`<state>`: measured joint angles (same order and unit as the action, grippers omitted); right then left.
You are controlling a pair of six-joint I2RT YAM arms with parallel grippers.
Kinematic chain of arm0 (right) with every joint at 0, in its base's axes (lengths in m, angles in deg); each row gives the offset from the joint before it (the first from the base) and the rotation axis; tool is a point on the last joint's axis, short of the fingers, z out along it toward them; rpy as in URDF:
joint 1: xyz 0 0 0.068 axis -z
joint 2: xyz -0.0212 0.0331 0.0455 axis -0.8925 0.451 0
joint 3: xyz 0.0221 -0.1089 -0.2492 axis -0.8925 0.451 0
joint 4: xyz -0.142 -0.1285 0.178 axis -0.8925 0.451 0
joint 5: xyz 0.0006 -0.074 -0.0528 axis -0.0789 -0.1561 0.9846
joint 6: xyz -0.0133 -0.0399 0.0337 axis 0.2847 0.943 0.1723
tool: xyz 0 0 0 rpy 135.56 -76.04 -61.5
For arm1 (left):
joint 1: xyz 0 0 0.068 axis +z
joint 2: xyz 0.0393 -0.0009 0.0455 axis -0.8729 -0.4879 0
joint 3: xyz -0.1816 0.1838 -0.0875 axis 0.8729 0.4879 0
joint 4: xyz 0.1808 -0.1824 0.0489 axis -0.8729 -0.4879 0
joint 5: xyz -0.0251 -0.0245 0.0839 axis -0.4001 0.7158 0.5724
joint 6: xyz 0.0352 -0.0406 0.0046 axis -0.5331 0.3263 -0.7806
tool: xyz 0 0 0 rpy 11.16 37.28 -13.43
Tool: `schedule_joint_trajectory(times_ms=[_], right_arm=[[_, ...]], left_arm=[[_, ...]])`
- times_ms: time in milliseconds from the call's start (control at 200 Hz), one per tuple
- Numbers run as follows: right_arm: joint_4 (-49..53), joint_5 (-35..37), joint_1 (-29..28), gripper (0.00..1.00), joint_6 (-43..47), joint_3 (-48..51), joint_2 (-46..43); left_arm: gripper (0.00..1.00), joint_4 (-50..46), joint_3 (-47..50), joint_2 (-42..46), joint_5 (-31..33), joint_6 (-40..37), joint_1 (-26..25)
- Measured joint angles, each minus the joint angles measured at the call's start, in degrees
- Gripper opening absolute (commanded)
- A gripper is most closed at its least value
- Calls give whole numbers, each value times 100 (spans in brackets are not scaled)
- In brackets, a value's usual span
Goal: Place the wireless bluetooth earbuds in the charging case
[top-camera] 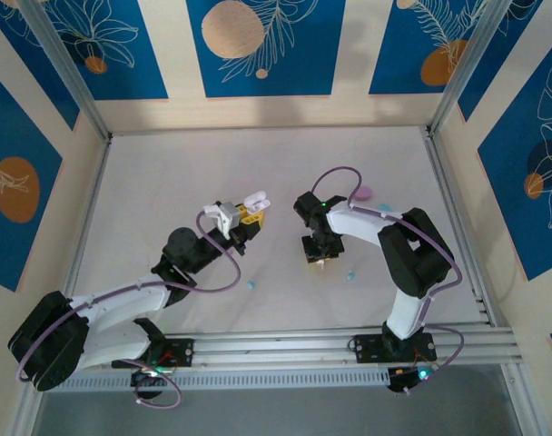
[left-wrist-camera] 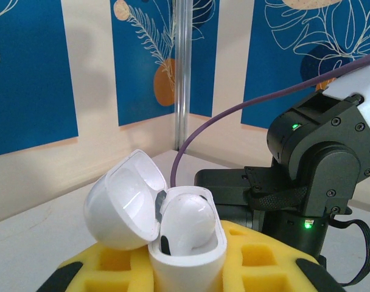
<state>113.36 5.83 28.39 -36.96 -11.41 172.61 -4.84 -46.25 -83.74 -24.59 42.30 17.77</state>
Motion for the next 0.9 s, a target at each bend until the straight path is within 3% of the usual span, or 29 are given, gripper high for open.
schedule_joint_trajectory(times_ms=[355, 565, 900], right_arm=[[170, 0, 7, 38, -63, 7, -96], [168, -22, 33, 32, -83, 20, -157], [192, -26, 31, 36, -125, 22, -151]], left_arm=[[0, 0, 0, 2, 0, 0, 0], [0, -2, 0, 2, 0, 0, 0], [0, -20, 0, 13, 2, -2, 0]])
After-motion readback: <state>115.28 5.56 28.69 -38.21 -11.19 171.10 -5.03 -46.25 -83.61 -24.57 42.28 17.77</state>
